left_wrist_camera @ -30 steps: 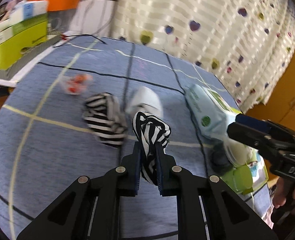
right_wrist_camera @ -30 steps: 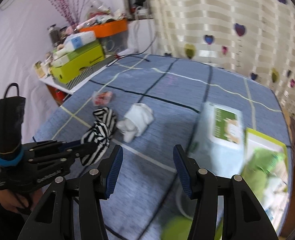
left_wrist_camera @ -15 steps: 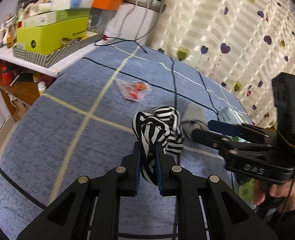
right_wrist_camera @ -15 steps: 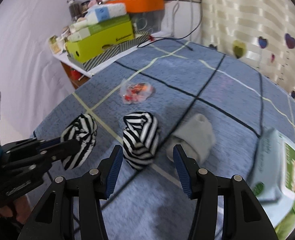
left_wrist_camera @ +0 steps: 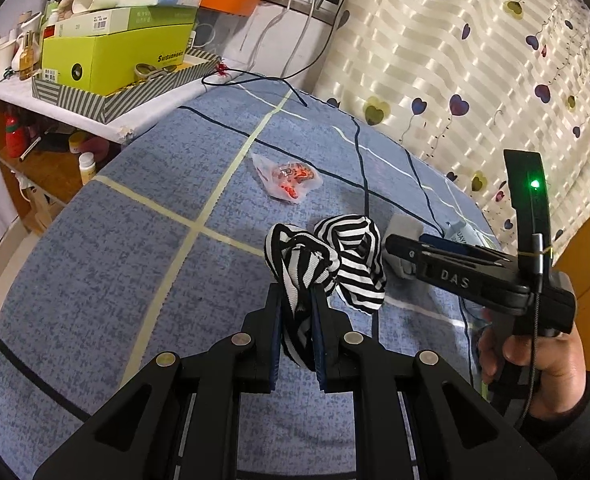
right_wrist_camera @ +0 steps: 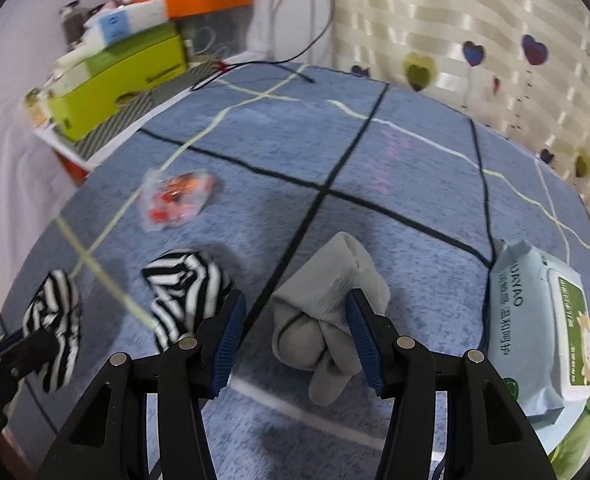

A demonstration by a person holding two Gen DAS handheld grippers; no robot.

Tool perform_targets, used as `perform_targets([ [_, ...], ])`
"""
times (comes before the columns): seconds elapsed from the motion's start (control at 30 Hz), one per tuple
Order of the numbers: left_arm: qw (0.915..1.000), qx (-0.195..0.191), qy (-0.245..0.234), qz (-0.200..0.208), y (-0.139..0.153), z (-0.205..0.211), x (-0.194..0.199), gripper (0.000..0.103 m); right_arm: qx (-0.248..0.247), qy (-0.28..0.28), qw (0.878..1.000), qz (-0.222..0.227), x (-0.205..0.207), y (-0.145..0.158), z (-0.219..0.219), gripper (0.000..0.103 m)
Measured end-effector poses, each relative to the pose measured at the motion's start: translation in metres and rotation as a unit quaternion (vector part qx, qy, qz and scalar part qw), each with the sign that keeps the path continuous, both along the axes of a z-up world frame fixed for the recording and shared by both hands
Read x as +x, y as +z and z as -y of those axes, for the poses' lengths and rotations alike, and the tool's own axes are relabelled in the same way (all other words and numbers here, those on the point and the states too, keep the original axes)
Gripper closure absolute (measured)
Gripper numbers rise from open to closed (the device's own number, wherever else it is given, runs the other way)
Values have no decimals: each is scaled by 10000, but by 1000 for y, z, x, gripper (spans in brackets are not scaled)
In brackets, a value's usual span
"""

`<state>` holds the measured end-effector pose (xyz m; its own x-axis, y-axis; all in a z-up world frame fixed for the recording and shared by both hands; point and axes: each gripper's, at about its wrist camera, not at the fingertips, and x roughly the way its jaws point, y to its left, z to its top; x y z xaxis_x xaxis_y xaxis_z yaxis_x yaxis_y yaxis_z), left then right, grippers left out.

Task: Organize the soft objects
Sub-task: 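Grasp the grey sock with the right tool while the left tool holds the striped sock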

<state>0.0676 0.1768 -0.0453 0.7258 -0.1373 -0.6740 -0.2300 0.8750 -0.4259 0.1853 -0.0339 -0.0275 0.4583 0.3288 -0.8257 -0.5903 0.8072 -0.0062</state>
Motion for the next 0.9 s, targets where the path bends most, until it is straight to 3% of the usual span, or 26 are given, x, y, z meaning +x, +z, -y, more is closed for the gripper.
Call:
perform_targets([
  [0.23, 10000, -52, -55, 13, -1, 2, 1, 89, -213, -406, 9988, 161, 11, -3, 10, 51],
  [0.3, 10000, -48, -87, 4, -1, 3, 2, 89, -314, -545, 9980, 101, 18, -10, 14, 46],
  [0.4, 9999, -15, -148, 12, 2, 8, 3, 89, -326, -747, 9966, -116, 30, -20, 23, 46],
  [0.43, 9998, -7, -172, 26, 3, 11, 3, 89, -287, -778, 9964, -154, 31, -21, 25, 48],
  [0.5, 9998, 42, -202, 55, 7, 15, 4, 89, -264, -855, 9959, -148, 34, -22, 32, 71],
  [0.57, 9997, 123, -198, 86, 12, 20, 3, 89, -163, -850, 9961, -178, 34, -19, 34, 75],
  [0.9, 9985, 473, -155, 241, 36, 37, 1, 89, 354, -293, 9989, -2, -10, 20, 40, 77],
])
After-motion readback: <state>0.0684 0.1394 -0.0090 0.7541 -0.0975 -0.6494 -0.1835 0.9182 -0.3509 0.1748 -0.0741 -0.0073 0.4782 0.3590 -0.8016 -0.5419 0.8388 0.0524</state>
